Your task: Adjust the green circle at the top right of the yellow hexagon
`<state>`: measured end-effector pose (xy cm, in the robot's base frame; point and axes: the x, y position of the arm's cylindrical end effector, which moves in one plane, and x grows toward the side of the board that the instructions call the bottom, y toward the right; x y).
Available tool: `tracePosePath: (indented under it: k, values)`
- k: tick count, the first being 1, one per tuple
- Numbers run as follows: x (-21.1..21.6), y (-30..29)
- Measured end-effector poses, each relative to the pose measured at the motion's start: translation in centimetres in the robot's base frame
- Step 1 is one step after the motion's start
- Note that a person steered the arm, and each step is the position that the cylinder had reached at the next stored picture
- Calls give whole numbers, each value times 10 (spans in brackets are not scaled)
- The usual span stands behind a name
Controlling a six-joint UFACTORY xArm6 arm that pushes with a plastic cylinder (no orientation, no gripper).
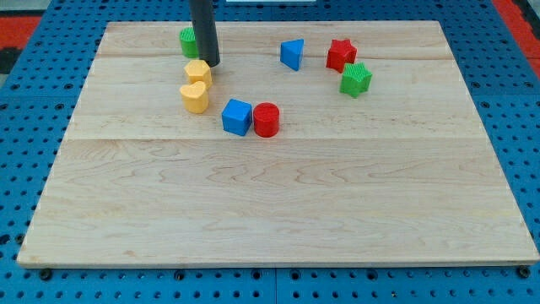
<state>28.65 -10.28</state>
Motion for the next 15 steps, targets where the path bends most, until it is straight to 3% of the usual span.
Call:
tracePosePath:
  k: [1,2,3,4,5,7,8,11,12,14,15]
  values:
    - [-27,-45]
    - [-27,-98]
    - [-56,-97]
    - [-86,-61]
    - [-88,-50]
    - [-35,-23]
    - [-74,-21]
    - [-24,-4]
    - [-39,5]
    - [-66,163]
    - [-35,191]
